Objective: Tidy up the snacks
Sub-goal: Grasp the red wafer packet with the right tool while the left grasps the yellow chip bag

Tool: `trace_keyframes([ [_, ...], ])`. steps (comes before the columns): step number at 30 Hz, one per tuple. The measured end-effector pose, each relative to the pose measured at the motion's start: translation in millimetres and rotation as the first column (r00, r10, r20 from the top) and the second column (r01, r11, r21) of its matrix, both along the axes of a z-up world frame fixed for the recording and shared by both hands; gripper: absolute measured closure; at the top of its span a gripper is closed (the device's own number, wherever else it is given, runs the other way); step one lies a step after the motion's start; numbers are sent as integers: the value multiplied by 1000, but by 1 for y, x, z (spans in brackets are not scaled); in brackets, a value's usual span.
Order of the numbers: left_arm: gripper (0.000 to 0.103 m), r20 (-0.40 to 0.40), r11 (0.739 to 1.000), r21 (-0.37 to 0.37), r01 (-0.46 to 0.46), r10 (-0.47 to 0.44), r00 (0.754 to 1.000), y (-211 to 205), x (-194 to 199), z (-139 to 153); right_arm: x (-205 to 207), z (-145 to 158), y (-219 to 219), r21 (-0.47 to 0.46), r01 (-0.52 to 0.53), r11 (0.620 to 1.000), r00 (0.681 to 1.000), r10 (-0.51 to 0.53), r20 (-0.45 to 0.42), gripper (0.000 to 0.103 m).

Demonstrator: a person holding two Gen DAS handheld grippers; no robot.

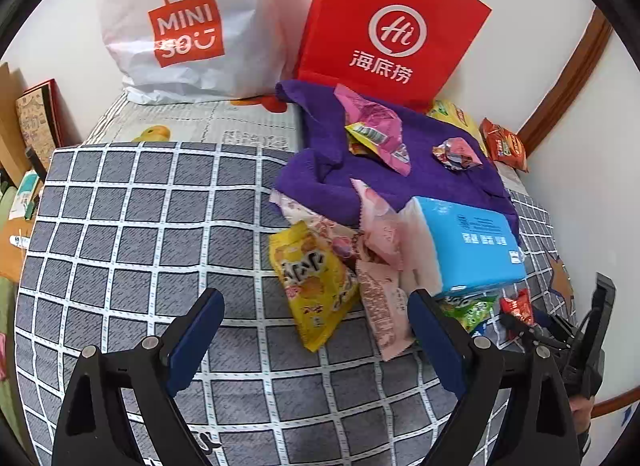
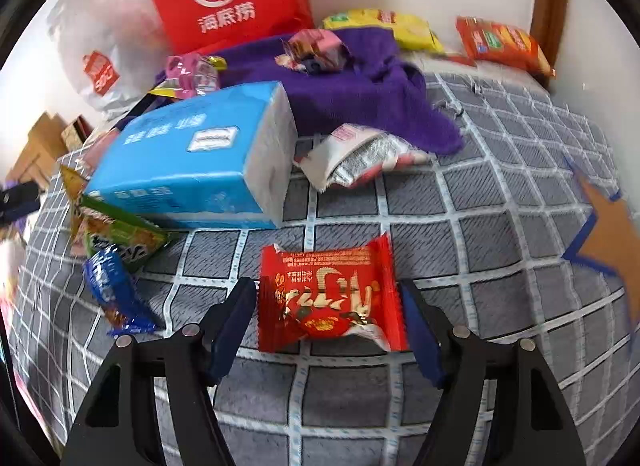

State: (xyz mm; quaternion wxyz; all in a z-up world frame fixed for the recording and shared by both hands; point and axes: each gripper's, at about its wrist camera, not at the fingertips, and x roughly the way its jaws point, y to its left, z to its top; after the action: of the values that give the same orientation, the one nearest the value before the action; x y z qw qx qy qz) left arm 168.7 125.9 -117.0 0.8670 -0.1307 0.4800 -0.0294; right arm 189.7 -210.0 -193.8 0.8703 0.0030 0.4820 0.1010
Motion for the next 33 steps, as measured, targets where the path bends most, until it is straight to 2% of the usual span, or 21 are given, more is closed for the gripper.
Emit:
trace_keyframes([
  [2, 10, -1, 1000, 7, -7, 7, 1000, 3, -1, -2, -3, -2, 4, -36, -1, 999, 1000, 2, 31, 50],
  [5, 10, -2, 1000, 19, -7, 7, 1000, 4, 1, -6, -8, -2, 8, -73, -28, 997, 998, 32, 57, 54],
  [10, 10, -18, 1000, 23, -4, 5, 1000, -3, 15, -16, -9, -3, -4, -26, -2, 1000, 996, 4, 88, 55],
  [17, 12, -58, 999, 22, -25, 27, 998, -11, 32, -43, -8, -4, 0, -40, -2, 999, 995, 6, 104, 53],
  [19, 19, -60, 999, 11, -39, 40, 997, -9, 35, -49, -7, -4, 2, -52, -3, 999, 995, 8, 104, 52],
  [20, 31, -61, 999, -1, -49, 49, 997, -7, 36, -51, -7, -4, 4, -64, -3, 998, 994, 10, 105, 52],
  [21, 39, -62, 998, -26, -54, 52, 997, -5, 36, -53, -8, -5, 5, -74, -5, 997, 994, 13, 105, 52],
  [22, 40, -62, 998, -48, -48, 45, 997, -4, 36, -54, -7, -5, 6, -80, -7, 997, 994, 16, 106, 51],
  [23, 51, -57, 998, -57, -38, 34, 998, -4, 36, -53, -7, -5, 5, -77, -8, 997, 994, 16, 105, 51],
  [27, 59, -46, 998, -57, -8, 5, 999, -5, 29, -49, -7, -5, 2, -54, -8, 998, 995, 14, 103, 50],
  [33, 60, -39, 997, -68, -22, 20, 999, 4, 7, -35, -8, -4, 3, -64, -10, 998, 994, 17, 106, 52],
])
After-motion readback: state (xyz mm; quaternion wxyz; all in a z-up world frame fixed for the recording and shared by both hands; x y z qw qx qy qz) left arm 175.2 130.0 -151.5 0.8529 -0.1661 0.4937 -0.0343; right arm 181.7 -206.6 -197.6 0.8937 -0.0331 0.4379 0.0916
